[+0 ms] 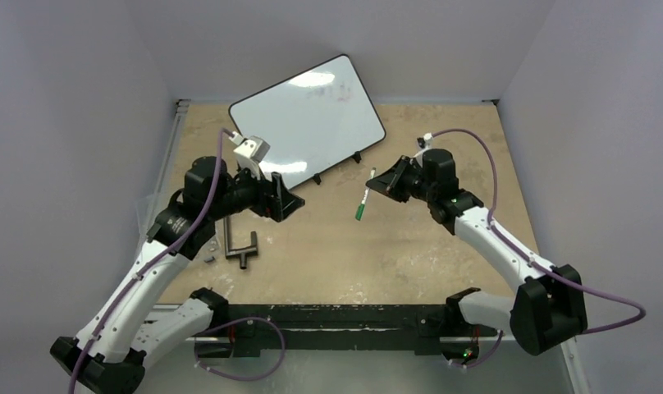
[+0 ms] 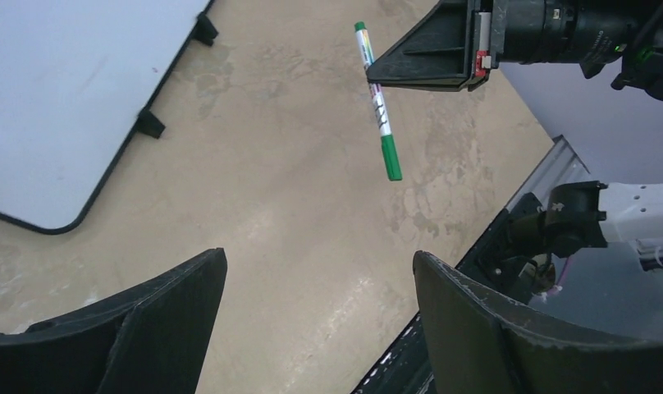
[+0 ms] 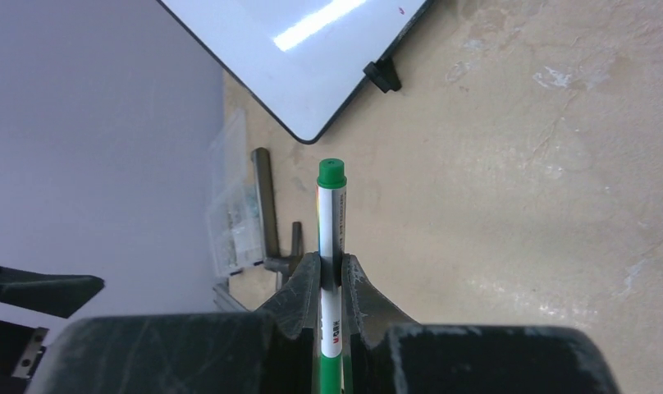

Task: Write a sentence on the whiteboard
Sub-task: Open the pen cap from the whiteboard marker.

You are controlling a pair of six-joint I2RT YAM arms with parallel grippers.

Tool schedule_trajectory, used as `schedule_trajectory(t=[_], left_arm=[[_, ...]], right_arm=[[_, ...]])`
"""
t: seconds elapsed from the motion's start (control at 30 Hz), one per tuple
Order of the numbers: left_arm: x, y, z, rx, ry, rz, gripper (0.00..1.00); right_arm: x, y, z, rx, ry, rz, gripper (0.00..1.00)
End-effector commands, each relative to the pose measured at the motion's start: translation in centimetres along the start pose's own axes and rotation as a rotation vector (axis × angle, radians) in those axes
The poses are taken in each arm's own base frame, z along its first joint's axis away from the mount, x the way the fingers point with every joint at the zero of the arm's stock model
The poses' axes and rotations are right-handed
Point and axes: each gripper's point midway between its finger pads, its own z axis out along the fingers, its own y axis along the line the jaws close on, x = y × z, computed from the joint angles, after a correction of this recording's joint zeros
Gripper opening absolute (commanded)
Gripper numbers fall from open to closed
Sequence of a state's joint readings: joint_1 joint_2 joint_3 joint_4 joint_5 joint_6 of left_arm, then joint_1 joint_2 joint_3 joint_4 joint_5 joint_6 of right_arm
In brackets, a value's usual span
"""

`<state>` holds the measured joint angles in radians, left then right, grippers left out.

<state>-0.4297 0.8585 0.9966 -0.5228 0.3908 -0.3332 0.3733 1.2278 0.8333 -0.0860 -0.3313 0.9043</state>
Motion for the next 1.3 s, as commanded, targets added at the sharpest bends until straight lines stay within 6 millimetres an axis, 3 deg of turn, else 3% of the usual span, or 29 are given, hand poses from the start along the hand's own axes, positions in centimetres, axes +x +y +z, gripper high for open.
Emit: schedule_trajectory(t=[0.0,0.17,0.37,0.63,0.83,0.97,1.07,1.17,1.27], left_arm=[[-1.3,-3.1,2.5,0.093,-0.061,-0.014,0.83],[-1.5,-7.5,5.1,0.224,-0.088,0.042,0.75],[-2.4,-10.9,7.9,0.309,-0.162,0.078,0.71],[-4.0,-12.9,10.4,0.365,-0.216,0.066,0.64],[-3.6,-13.5,11.9,0.387,-0.207,0.050,0.54],[-3.8,-13.9,11.9,0.413,-0.222,0.043,0.31],[-4.0,-14.1,11.9,0.421,-0.234,0.044,0.20],[-4.2,-14.1,11.9,0.415,-0.240,0.044,0.01],[-4.4,-14.1,11.6,0.410,-0.238,0.053,0.00]], right_arm=[[-2.3,4.5,-2.4,-0.176,-0.137,0.078,0.00],[-3.5,6.1,-4.7,-0.237,-0.225,0.139,0.00],[-4.5,7.6,-6.7,-0.283,-0.280,0.189,0.00],[-4.9,9.0,-8.3,-0.336,-0.302,0.216,0.00],[-4.9,9.7,-8.8,-0.366,-0.304,0.228,0.00],[-5.0,9.9,-9.0,-0.386,-0.307,0.236,0.00],[-5.0,10.0,-9.1,-0.393,-0.306,0.236,0.00],[-4.8,10.2,-9.1,-0.409,-0.301,0.231,0.00],[-4.3,10.9,-9.3,-0.456,-0.280,0.183,0.00]])
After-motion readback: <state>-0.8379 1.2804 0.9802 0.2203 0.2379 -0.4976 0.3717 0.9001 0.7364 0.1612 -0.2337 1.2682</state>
